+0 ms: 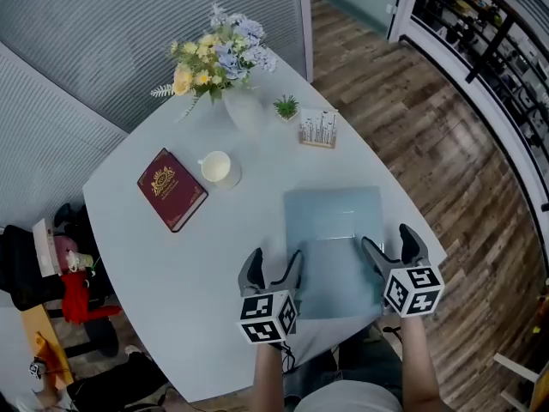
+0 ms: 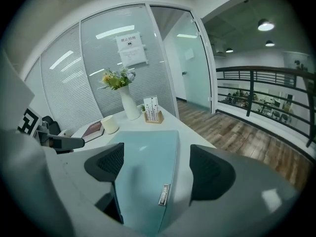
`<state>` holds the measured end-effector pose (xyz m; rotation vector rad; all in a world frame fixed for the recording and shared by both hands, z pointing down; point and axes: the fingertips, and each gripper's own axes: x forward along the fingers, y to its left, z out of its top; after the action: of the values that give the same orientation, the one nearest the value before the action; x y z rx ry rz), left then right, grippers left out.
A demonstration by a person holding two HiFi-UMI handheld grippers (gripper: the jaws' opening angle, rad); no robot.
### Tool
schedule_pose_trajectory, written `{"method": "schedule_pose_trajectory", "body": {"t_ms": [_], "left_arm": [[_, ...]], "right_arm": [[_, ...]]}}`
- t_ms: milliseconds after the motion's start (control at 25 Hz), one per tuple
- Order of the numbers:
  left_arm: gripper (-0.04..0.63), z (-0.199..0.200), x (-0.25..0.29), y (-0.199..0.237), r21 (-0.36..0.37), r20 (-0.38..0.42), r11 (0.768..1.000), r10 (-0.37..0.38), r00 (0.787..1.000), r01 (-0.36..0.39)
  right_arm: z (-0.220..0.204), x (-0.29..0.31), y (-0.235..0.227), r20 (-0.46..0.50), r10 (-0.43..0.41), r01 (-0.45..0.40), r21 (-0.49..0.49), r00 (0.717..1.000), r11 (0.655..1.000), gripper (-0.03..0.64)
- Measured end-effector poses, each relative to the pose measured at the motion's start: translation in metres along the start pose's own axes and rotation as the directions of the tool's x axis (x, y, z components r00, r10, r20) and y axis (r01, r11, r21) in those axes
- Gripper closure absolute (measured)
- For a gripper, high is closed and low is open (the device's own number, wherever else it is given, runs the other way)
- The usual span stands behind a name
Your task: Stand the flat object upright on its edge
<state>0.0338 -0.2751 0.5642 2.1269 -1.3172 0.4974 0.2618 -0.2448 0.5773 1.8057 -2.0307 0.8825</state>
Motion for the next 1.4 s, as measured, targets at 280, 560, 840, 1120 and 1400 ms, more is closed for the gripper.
{"method": "schedule_pose_trajectory", "body": {"t_ms": [280, 560, 840, 1120, 1400], "left_arm": [[0.229, -0.022, 0.015, -0.002, -0.063, -0.085, 0.997, -0.039, 0.996, 0.033], [0.222, -0.045, 0.027, -0.01, -0.113, -0.147, 0.991, -0.091, 0.985, 0.075], [0.222, -0.066, 0.034, -0.017, -0.168, -0.208, 0.981, -0.134, 0.969, 0.1], [0.221, -0.08, 0.041, -0.018, -0.237, -0.246, 0.964, -0.182, 0.952, 0.123], [0.221, -0.083, 0.045, -0.019, -0.281, -0.259, 0.946, -0.239, 0.936, 0.164]], "right_arm": [[-0.021, 0.016, -0.004, -0.066, 0.015, -0.013, 0.032, 0.998, 0.999, 0.179], [-0.042, 0.026, -0.006, -0.117, 0.025, -0.018, 0.062, 0.993, 0.998, 0.179], [-0.06, 0.031, -0.002, -0.174, 0.069, -0.053, 0.098, 0.982, 0.994, 0.182], [-0.067, 0.035, 0.0, -0.201, 0.142, -0.102, 0.194, 0.969, 0.976, 0.202], [-0.074, 0.04, 0.0, -0.266, 0.202, -0.116, 0.307, 0.942, 0.945, 0.196]]}}
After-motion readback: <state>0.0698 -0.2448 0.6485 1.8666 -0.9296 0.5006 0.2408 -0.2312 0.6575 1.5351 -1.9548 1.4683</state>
